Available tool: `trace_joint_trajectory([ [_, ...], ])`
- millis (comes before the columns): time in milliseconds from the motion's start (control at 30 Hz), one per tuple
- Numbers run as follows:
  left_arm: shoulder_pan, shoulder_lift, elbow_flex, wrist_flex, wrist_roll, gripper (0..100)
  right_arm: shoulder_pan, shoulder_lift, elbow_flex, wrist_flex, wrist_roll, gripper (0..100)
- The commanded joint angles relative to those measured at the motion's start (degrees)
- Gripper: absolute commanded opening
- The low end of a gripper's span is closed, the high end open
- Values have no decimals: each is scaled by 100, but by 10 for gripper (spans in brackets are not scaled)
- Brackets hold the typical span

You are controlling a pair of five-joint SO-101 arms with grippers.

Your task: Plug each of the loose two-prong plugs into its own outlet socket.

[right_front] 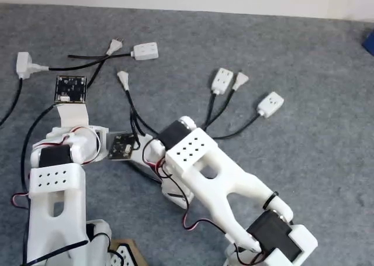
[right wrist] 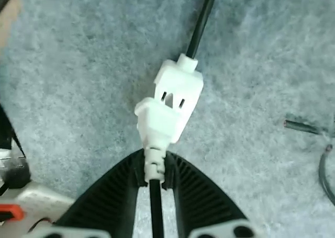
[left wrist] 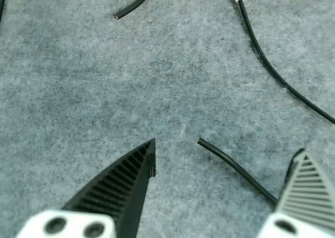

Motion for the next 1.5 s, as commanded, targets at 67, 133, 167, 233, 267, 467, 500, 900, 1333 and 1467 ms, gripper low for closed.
trace_joint_trajectory([
  [67, -22, -75, -48, -105, -26, 386, 84, -57, -673, 435, 18, 8],
  [133, -22, -75, -48, -105, -26, 386, 84, -75, -681, 312, -229, 8],
  [167, -4, -75, -48, -105, -26, 386, 84, -84, -664, 101, -571, 8],
  [233, 40, -66, -75, -79, -26, 386, 136, -84, -646, -391, -1266, 8],
  [267, 40, -66, -92, -79, -18, 386, 198, -84, -558, -620, -1503, 8],
  [467, 171, -57, -541, 624, -18, 386, 259, -655, 1095, -2123, -1767, 8],
  [500, 277, -57, -602, 756, -18, 388, 268, -884, 1385, -2246, -1767, 8],
  [900, 1156, 1631, -1851, 1785, -44, 389, 268, -3679, 2633, -2088, -1899, 8],
  [1333, 1499, 2026, -2404, 1793, 158, 389, -338, -3837, 3345, -2580, -2215, 12],
  [1467, 1631, 2018, -2211, 1855, 158, 386, -330, -3837, 3301, -2580, -2233, 12],
])
